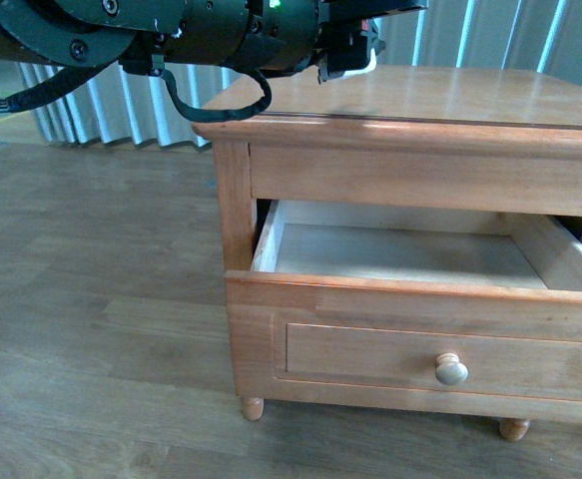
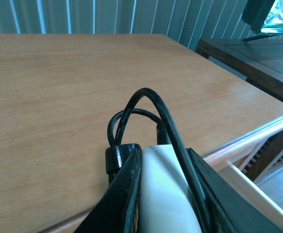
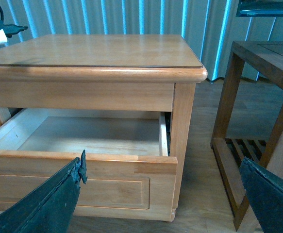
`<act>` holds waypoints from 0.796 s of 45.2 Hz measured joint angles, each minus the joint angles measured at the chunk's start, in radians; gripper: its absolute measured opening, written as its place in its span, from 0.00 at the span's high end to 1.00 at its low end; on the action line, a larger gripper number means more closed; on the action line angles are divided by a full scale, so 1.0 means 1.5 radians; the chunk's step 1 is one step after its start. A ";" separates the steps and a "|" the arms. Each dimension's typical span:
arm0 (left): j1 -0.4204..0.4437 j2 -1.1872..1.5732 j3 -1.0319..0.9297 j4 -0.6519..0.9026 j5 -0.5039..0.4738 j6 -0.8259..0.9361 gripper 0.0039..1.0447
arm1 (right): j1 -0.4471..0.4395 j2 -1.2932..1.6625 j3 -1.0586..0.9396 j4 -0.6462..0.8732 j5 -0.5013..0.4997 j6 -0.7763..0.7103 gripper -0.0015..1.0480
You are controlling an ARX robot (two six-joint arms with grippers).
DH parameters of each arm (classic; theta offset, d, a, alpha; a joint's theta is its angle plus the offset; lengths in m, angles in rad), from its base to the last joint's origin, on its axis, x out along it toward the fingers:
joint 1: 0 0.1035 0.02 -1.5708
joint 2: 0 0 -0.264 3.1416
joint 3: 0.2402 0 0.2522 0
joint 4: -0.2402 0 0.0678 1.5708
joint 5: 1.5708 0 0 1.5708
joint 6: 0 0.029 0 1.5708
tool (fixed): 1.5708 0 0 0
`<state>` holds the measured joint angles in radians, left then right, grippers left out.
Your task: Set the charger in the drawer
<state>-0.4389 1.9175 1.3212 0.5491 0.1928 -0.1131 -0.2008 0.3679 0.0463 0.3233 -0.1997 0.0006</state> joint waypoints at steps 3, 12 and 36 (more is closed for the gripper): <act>-0.011 -0.016 -0.025 0.001 0.001 0.002 0.77 | 0.000 0.000 0.000 0.000 0.000 0.000 0.08; -0.038 -0.049 -0.082 -0.009 0.013 0.018 0.77 | 0.000 0.000 0.000 0.000 0.000 0.000 0.08; -0.041 -0.006 -0.119 -0.013 0.013 0.019 0.77 | 0.000 0.000 0.000 0.000 0.000 0.000 0.08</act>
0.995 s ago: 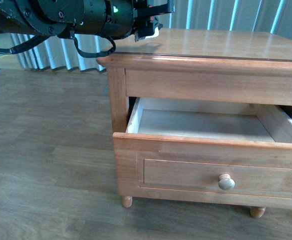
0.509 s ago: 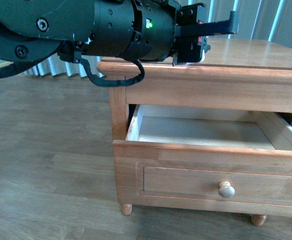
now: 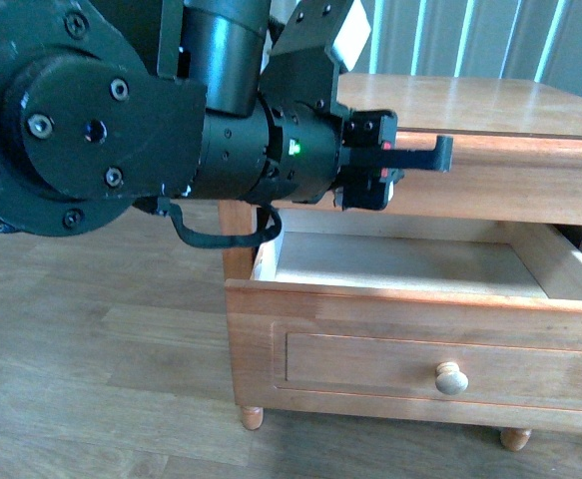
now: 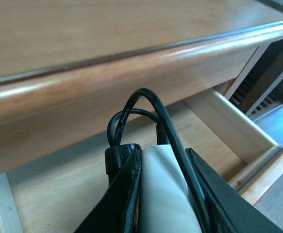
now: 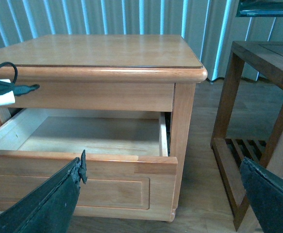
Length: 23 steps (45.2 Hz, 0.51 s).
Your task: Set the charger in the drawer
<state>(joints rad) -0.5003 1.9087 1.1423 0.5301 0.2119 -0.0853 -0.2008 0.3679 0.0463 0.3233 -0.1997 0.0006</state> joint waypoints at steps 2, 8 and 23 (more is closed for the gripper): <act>0.002 0.010 0.000 -0.001 -0.002 -0.001 0.77 | 0.000 0.000 0.000 0.000 0.000 0.000 0.08; 0.009 0.037 0.008 -0.003 -0.004 -0.004 0.77 | 0.000 0.000 0.000 0.000 0.000 0.000 0.08; 0.014 0.051 0.027 -0.005 -0.018 -0.009 0.29 | 0.000 0.000 0.000 0.000 0.000 0.000 0.08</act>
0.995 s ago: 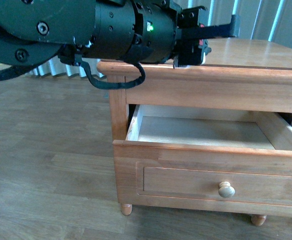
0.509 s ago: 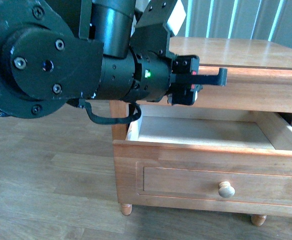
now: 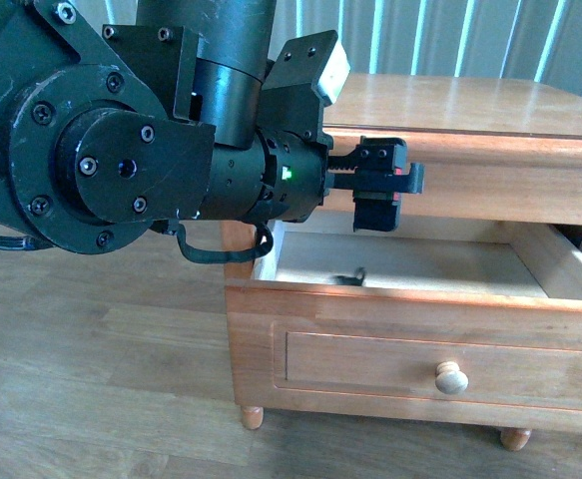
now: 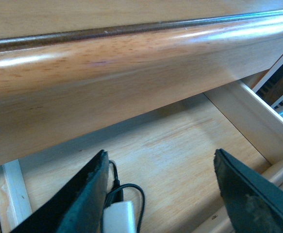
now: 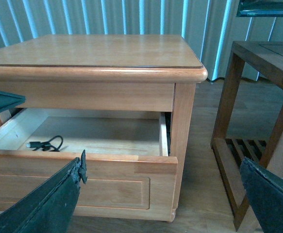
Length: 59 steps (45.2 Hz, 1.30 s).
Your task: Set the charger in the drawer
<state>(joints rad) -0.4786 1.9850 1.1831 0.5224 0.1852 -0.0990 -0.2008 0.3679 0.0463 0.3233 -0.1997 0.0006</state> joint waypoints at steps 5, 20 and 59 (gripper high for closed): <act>0.000 -0.005 -0.004 0.007 -0.008 -0.001 0.12 | 0.000 0.000 0.000 0.000 0.000 0.000 0.08; 0.006 -0.146 -0.095 0.038 -0.082 0.013 0.06 | 0.000 0.000 0.000 0.000 0.000 0.000 0.08; 0.143 -0.721 -0.515 -0.049 -0.491 -0.123 0.06 | 0.000 0.000 0.000 0.000 0.000 0.000 0.08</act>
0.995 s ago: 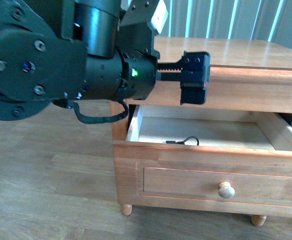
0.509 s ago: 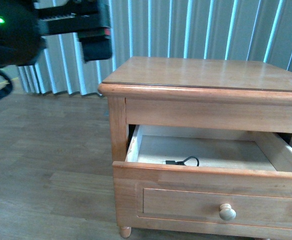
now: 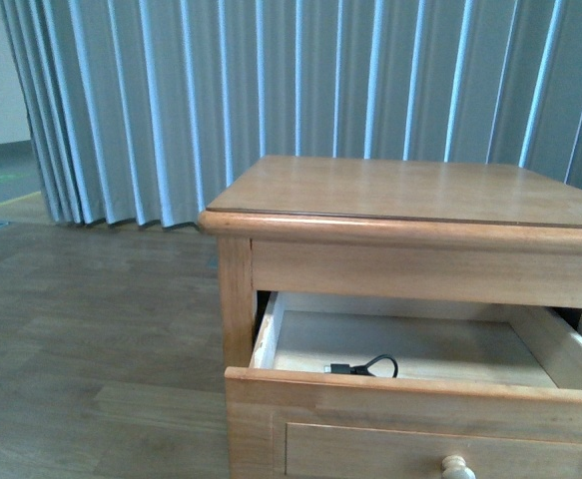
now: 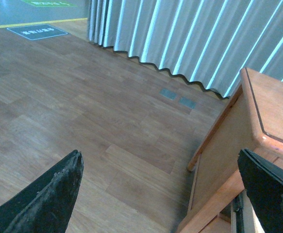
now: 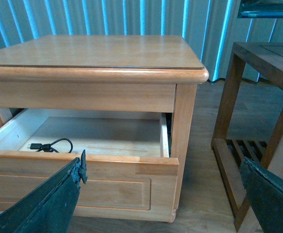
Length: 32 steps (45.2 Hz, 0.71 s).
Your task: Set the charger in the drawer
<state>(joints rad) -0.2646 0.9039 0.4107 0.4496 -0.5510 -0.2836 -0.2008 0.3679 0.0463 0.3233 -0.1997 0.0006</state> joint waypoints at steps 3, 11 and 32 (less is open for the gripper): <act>0.000 -0.001 0.000 0.000 0.001 -0.004 0.06 | 0.000 0.000 0.000 0.000 0.000 0.000 0.08; 0.029 -0.018 -0.023 0.030 0.132 0.052 0.16 | 0.000 0.000 0.000 0.000 0.000 0.000 0.08; 0.126 -0.175 -0.181 0.032 0.329 0.179 0.96 | 0.000 0.000 0.000 0.000 0.000 0.000 0.08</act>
<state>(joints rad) -0.0757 0.6411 0.1394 0.4980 -0.0578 -0.0158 -0.2008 0.3679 0.0463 0.3233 -0.1997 0.0006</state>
